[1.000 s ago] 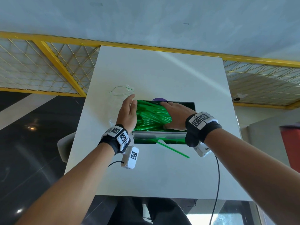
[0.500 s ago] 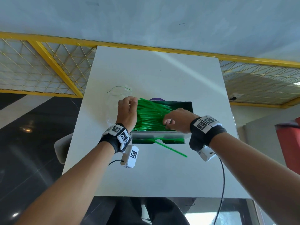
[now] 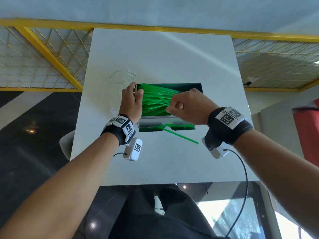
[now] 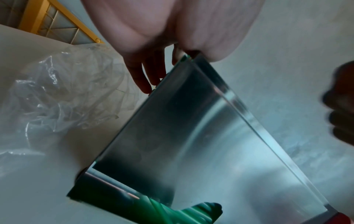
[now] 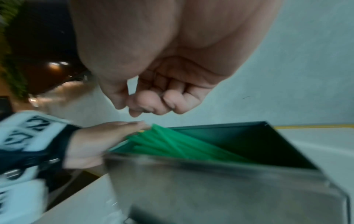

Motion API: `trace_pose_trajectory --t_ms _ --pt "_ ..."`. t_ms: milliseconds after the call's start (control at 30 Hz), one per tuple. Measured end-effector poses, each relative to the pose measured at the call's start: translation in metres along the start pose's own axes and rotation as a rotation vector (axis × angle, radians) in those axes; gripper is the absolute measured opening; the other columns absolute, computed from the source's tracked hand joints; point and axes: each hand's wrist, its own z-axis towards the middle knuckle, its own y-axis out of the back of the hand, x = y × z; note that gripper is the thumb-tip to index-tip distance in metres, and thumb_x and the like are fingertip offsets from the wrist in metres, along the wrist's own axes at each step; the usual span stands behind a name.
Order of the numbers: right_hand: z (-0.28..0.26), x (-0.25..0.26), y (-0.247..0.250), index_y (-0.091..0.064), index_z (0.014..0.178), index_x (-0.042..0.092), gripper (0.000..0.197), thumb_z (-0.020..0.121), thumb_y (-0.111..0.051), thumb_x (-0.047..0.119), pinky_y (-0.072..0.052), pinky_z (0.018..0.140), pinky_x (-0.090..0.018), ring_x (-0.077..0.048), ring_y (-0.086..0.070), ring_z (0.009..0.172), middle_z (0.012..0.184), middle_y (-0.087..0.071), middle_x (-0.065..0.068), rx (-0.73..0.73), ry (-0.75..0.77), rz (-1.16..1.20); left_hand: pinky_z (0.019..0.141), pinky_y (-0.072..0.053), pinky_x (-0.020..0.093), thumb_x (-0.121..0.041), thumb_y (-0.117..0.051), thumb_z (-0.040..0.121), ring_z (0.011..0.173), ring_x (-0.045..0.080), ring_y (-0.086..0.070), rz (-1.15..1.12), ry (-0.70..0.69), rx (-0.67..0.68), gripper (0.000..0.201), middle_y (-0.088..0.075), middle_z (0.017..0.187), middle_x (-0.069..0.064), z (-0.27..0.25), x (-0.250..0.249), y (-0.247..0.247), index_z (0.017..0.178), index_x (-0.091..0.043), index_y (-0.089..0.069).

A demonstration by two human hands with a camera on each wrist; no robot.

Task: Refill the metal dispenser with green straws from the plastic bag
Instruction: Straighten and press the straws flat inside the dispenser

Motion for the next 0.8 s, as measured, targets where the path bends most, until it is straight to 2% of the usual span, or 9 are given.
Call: trace_pose_trajectory --t_ms 67,133,200,267,333,433,500,633,800 --pt "-0.015 0.011 -0.014 -0.071 0.074 0.026 0.024 0.090 -0.062 0.042 -0.050 0.064 -0.026 -0.008 -0.060 0.061 0.063 -0.062 0.015 0.046 0.029 -0.010 0.104 -0.041 0.033 -0.035 -0.036 0.106 0.126 0.028 -0.052 0.006 -0.005 -0.005 0.051 -0.044 0.142 0.019 -0.002 -0.002 0.000 0.151 -0.011 -0.037" --pt "-0.024 0.013 -0.037 -0.075 0.084 0.026 0.024 0.091 -0.059 0.042 -0.051 0.065 -0.027 -0.012 -0.062 0.066 0.067 -0.065 0.014 0.129 0.012 -0.048 0.105 -0.041 0.033 -0.034 -0.036 0.105 0.127 0.029 -0.052 0.017 -0.018 -0.010 0.052 -0.045 0.142 0.020 -0.003 -0.001 0.000 0.151 -0.009 -0.037" --pt "-0.025 0.004 -0.066 -0.073 0.101 0.030 0.025 0.093 -0.054 0.044 -0.050 0.071 -0.031 -0.021 -0.068 0.086 0.089 -0.071 0.006 0.220 -0.071 -0.117 0.106 -0.043 0.035 -0.034 -0.037 0.105 0.126 0.031 -0.053 0.021 -0.030 -0.016 0.052 -0.046 0.141 0.020 -0.004 0.003 -0.001 0.151 -0.008 -0.038" --pt "-0.020 -0.011 -0.093 -0.065 0.124 0.028 0.035 0.097 -0.050 0.044 -0.048 0.081 -0.038 -0.032 -0.065 0.106 0.116 -0.066 -0.007 0.313 -0.180 -0.249 0.105 -0.042 0.032 -0.033 -0.038 0.105 0.126 0.031 -0.053 0.023 -0.041 -0.020 0.052 -0.047 0.140 0.020 -0.004 0.006 -0.001 0.150 -0.008 -0.038" --pt "-0.014 -0.026 -0.113 -0.060 0.131 0.021 0.039 0.098 -0.050 0.039 -0.049 0.082 -0.040 -0.037 -0.064 0.109 0.124 -0.061 -0.013 0.351 -0.246 -0.349 0.100 -0.038 0.024 -0.032 -0.039 0.105 0.126 0.030 -0.053 0.024 -0.051 -0.024 0.051 -0.047 0.140 0.020 -0.004 0.008 -0.002 0.150 -0.007 -0.039" --pt "-0.005 -0.039 -0.130 -0.063 0.119 0.013 0.030 0.098 -0.053 0.032 -0.045 0.071 -0.036 -0.037 -0.067 0.101 0.115 -0.066 -0.014 0.339 -0.275 -0.394 0.096 -0.035 0.019 -0.032 -0.039 0.106 0.126 0.028 -0.053 0.033 -0.065 -0.025 0.051 -0.048 0.140 0.021 -0.003 0.011 -0.003 0.150 -0.006 -0.039" --pt "0.000 -0.041 -0.137 -0.066 0.113 0.011 0.026 0.098 -0.054 0.029 -0.042 0.068 -0.035 -0.037 -0.068 0.098 0.111 -0.068 -0.014 0.326 -0.273 -0.411 0.096 -0.034 0.018 -0.033 -0.039 0.106 0.127 0.028 -0.053 0.036 -0.068 -0.026 0.052 -0.047 0.142 0.020 -0.002 0.013 -0.003 0.151 -0.007 -0.038" --pt "-0.002 -0.039 -0.140 -0.068 0.103 0.010 0.021 0.097 -0.054 0.025 -0.041 0.066 -0.035 -0.036 -0.068 0.090 0.104 -0.067 -0.014 0.295 -0.279 -0.419 0.097 -0.038 0.021 -0.034 -0.038 0.106 0.126 0.027 -0.053 0.018 -0.064 -0.030 0.052 -0.046 0.143 0.019 -0.002 0.013 -0.004 0.150 -0.008 -0.039" --pt "-0.021 -0.044 -0.113 -0.070 0.098 0.014 0.018 0.091 -0.057 0.024 -0.045 0.069 -0.034 -0.033 -0.066 0.087 0.099 -0.067 -0.009 0.340 -0.361 -0.400 0.097 -0.041 0.025 -0.035 -0.038 0.105 0.123 0.029 -0.055 0.009 -0.051 -0.010 0.052 -0.045 0.141 0.020 -0.003 0.010 -0.004 0.149 -0.008 -0.039"
